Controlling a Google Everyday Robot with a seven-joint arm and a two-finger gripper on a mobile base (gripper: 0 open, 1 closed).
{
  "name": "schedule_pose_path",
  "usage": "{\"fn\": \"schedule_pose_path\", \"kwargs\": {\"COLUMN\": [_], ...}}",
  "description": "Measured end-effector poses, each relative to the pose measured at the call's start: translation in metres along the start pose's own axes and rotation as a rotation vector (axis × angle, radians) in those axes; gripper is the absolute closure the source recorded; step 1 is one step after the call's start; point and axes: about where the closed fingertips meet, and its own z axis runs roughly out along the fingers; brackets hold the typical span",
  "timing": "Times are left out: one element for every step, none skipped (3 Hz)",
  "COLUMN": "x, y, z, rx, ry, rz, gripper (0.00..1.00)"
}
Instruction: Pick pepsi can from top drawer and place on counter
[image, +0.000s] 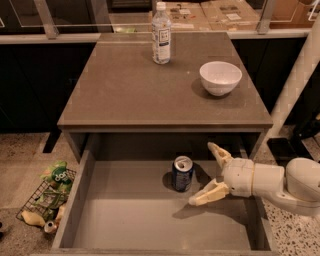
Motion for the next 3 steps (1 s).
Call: {"fn": "schedule_pose_path", "kwargs": {"x": [0.008, 0.014, 0.014], "y": [0.0, 0.001, 0.001], "z": [0.02, 0.034, 0.043], "rx": [-0.001, -0.011, -0.018], "ry": [-0.03, -0.06, -0.096], "rz": [0.016, 0.029, 0.033], "gripper": [0.0, 0.0, 0.18]}}
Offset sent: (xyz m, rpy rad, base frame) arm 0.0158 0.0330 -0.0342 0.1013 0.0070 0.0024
